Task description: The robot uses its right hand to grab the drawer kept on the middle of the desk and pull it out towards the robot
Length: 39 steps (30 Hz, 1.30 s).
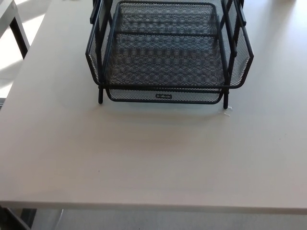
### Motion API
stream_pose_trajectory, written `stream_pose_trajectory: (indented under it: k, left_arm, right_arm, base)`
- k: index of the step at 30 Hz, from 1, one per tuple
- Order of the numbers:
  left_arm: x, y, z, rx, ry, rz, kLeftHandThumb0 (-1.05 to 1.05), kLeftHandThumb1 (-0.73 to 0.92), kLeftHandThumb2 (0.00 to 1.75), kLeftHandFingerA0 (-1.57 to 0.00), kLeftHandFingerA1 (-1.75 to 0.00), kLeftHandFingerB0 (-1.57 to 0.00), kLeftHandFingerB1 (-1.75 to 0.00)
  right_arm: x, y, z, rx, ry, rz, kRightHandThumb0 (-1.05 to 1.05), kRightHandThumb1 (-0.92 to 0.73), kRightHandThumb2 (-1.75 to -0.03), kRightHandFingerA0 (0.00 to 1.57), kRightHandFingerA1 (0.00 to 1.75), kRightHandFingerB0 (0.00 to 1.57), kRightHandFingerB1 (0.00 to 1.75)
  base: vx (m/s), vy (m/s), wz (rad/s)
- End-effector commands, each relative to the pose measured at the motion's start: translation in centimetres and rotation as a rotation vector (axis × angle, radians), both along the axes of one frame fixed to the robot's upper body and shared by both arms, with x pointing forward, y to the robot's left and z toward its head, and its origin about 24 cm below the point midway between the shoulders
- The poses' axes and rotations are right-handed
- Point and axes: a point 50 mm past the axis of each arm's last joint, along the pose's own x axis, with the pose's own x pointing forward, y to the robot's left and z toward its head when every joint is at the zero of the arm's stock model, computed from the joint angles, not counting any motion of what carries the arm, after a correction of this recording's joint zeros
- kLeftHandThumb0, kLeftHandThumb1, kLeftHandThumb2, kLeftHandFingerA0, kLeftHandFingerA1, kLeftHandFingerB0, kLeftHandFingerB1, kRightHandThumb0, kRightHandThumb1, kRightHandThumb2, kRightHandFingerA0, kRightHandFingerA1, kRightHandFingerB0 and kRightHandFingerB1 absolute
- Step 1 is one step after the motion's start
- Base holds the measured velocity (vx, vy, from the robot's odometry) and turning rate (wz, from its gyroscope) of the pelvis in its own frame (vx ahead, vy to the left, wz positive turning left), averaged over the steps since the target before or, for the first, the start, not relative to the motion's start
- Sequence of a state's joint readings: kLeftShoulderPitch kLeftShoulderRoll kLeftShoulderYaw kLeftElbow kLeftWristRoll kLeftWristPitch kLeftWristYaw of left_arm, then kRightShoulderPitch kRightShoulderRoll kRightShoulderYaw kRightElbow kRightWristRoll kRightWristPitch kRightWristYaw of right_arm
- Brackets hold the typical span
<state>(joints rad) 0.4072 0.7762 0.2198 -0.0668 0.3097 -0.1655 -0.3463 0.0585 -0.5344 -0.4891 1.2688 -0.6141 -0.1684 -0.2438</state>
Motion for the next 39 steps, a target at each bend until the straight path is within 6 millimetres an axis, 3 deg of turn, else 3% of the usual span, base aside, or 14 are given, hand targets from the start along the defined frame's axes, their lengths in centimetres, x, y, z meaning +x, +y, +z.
stream_pose_trajectory:
  k: [1,3,4,7,8,9,10,12,15,19,20,21,22,39]
  left_arm:
    - [-0.2,0.1,-0.2,-0.007,-0.034,0.006,-0.33,0.59,0.57,-0.81,-0.84,-0.76,-0.53]
    - [-0.2,0.1,-0.2,-0.001,-0.025,0.011,-0.34,0.6,0.58,-0.8,-0.83,-0.75,-0.53]
    - [-0.2,0.1,-0.2,-0.002,-0.029,0.01,-0.33,0.59,0.57,-0.8,-0.83,-0.75,-0.53]
    - [-0.2,0.0,-0.1,-0.004,-0.032,0.008,-0.33,0.59,0.57,-0.8,-0.84,-0.75,-0.54]
    - [-0.2,0.0,-0.1,-0.004,-0.032,0.008,-0.33,0.59,0.57,-0.8,-0.85,-0.76,-0.55]
    - [-0.2,0.0,-0.1,-0.005,-0.033,0.008,-0.33,0.59,0.57,-0.8,-0.85,-0.76,-0.55]
    - [-0.2,0.0,-0.1,-0.003,-0.028,0.012,-0.33,0.59,0.57,-0.79,-0.83,-0.75,-0.54]
    - [-0.2,0.0,-0.1,0.002,-0.03,0.006,-0.33,0.59,0.57,-0.8,-0.82,-0.75,-0.54]
    - [-0.3,0.0,-0.1,0.001,-0.038,-0.001,-0.32,0.59,0.57,-0.8,-0.82,-0.75,-0.54]
    - [-0.3,0.1,-0.2,0.001,-0.038,-0.002,-0.33,0.59,0.57,-0.8,-0.83,-0.76,-0.54]
    - [-0.3,0.1,-0.1,0.002,-0.035,0.0,-0.34,0.6,0.58,-0.79,-0.82,-0.75,-0.54]
    - [-0.3,0.1,-0.1,0.003,-0.032,-0.001,-0.34,0.6,0.58,-0.79,-0.82,-0.74,-0.53]
    - [-0.3,0.1,-0.1,0.002,-0.033,-0.004,-0.33,0.6,0.58,-0.79,-0.82,-0.75,-0.53]
    - [-0.2,0.1,-0.2,-0.006,-0.034,0.008,-0.34,0.59,0.57,-0.8,-0.84,-0.75,-0.55]
  right_arm:
    - [-1.4,1.6,-1.8,0.394,0.037,0.012,-0.81,-0.53,-0.57,0.32,0.46,0.29,0.34]
    - [-1.3,1.6,-1.7,0.376,-0.001,-0.002,-0.72,-0.5,-0.57,0.34,0.45,0.27,0.34]
    - [-1.2,1.4,-1.8,0.378,-0.002,-0.042,-0.73,-0.47,-0.56,0.28,0.42,0.26,0.34]
    - [-1.4,1.4,-1.5,0.286,-0.003,0.025,-0.85,-0.49,-0.57,0.38,0.45,0.31,0.35]
    - [-1.3,1.4,-1.4,0.27,-0.001,0.044,-0.88,-0.41,-0.72,0.44,0.61,0.28,0.43]
    - [-1.2,1.3,-1.2,0.246,0.002,0.073,-0.88,-0.41,-0.72,0.44,0.61,0.28,0.43]
    - [-1.4,1.5,-1.2,0.228,-0.017,0.087,-0.92,-0.55,-0.58,0.49,0.61,0.33,0.36]
    - [-1.4,1.5,-1.2,0.173,0.005,0.109,-0.87,-0.58,-0.58,0.55,0.67,0.37,0.35]
    - [-1.3,1.4,-1.0,0.139,0.02,0.132,-0.85,-0.59,-0.59,0.4,0.64,0.35,0.35]
    - [-1.1,1.5,-0.8,0.121,0.012,0.162,-0.85,-0.61,-0.59,0.42,0.58,0.35,0.35]
    - [-0.9,1.5,-0.7,0.095,0.034,0.182,-0.92,-0.52,-0.92,0.43,0.63,0.29,0.46]
    - [-0.8,1.5,-0.7,0.064,0.062,0.207,-0.84,-0.49,-0.93,0.42,0.59,0.27,0.47]
    - [-0.6,1.6,-0.6,0.035,0.075,0.238,-0.85,-0.63,-0.6,0.42,0.47,0.36,0.34]
    - [1.1,2.2,0.4,-0.068,0.045,0.344,-0.91,-0.68,-0.62,0.43,0.43,0.34,0.36]
  base:
    - [0.0,0.0,0.0]
    - [0.0,0.0,0.0]
    - [0.0,0.0,0.0]
    - [0.0,0.0,0.0]
    - [0.0,0.0,0.0]
    - [0.0,0.0,0.0]
    - [0.0,0.0,0.0]
    - [0.0,0.0,0.0]
    - [0.0,0.0,0.0]
    - [0.0,0.0,0.0]
    - [0.0,0.0,0.0]
    - [0.0,0.0,0.0]
    - [0.0,0.0,0.0]
    - [0.0,0.0,0.0]
